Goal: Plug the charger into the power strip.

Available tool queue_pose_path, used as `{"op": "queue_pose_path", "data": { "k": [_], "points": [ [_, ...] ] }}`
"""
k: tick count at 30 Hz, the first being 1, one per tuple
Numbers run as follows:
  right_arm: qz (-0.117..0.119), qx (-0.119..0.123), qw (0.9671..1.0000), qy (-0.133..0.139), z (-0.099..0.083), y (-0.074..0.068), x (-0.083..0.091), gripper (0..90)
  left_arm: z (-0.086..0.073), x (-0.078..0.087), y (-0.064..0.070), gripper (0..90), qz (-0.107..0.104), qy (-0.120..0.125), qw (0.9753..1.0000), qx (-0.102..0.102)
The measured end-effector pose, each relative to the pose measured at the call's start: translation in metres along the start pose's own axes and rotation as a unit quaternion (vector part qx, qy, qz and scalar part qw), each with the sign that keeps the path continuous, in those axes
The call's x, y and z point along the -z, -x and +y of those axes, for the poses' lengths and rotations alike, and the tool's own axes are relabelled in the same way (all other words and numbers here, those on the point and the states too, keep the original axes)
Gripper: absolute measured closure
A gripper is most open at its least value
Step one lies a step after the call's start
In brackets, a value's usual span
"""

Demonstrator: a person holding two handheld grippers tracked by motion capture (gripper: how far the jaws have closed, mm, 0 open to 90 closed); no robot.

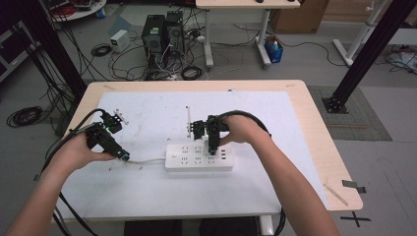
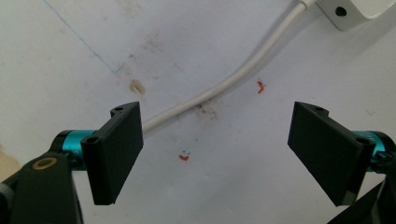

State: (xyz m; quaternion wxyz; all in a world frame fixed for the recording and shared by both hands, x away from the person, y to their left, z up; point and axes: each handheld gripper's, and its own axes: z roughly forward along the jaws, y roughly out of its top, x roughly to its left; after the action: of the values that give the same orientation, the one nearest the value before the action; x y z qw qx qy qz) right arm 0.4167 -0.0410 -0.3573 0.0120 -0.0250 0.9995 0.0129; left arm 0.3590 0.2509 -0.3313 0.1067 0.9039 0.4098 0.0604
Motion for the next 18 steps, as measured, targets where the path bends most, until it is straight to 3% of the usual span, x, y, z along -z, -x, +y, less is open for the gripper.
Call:
{"op": "queue_pose_path", "data": {
  "k": [11,12,14,18],
  "points": [
    [-0.023,0.004,0.9994,-0.024,0.008,-0.008,-0.005,63.4,0.012,-0.005,0.004,18.1,-0.007,0.002,1.0000,-0.005],
    [-0.008,-0.003,0.9999,-0.015,0.005,-0.003,-0.005,63.3,0.013,-0.004,0.005,18.1,-0.008,0.001,0.9999,-0.009],
    [-0.004,-0.007,0.9999,-0.008,0.004,-0.002,-0.005,63.2,0.014,-0.004,0.007,18.1,-0.009,0.005,0.9999,-0.010],
    [-0.001,-0.003,0.9993,0.039,-0.006,0.001,-0.008,61.8,0.015,-0.004,0.008,18.1,-0.011,0.012,0.9998,-0.010]
  ]
}}
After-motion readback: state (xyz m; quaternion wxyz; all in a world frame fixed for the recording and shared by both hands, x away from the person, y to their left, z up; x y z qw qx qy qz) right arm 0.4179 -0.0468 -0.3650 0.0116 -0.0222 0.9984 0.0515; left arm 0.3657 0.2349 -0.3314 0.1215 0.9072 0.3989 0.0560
